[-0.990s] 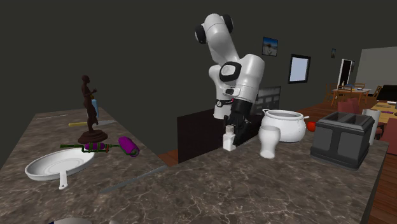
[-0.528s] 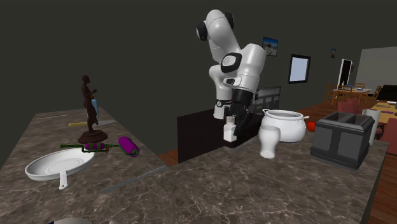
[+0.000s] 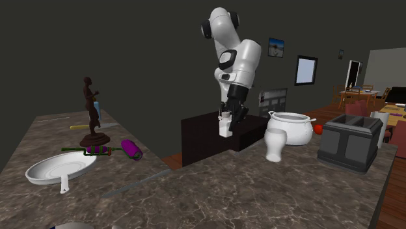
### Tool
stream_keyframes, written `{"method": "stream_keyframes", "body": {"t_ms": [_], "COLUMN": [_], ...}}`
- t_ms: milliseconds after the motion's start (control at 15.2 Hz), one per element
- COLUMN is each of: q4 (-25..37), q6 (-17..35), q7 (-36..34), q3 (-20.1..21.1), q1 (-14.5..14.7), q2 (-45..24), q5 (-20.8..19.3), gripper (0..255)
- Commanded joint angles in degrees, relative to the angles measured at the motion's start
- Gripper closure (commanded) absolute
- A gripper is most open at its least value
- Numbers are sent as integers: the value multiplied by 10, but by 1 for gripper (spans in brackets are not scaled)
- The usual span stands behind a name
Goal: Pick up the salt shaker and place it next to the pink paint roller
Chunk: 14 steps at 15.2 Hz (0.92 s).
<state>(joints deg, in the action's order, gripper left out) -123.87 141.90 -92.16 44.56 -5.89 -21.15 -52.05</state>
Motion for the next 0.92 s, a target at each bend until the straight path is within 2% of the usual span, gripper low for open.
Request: {"method": "stream_keyframes", "body": {"t_ms": [0, 462, 858], "q4": [-26, -102, -142], "q6": [24, 106, 163], "q7": [21, 122, 229], "q3": [-1, -9, -24], "q1": [-29, -134, -216], "q2": [19, 79, 109], "q5": [5, 37, 72], "gripper": [255, 255, 255]}}
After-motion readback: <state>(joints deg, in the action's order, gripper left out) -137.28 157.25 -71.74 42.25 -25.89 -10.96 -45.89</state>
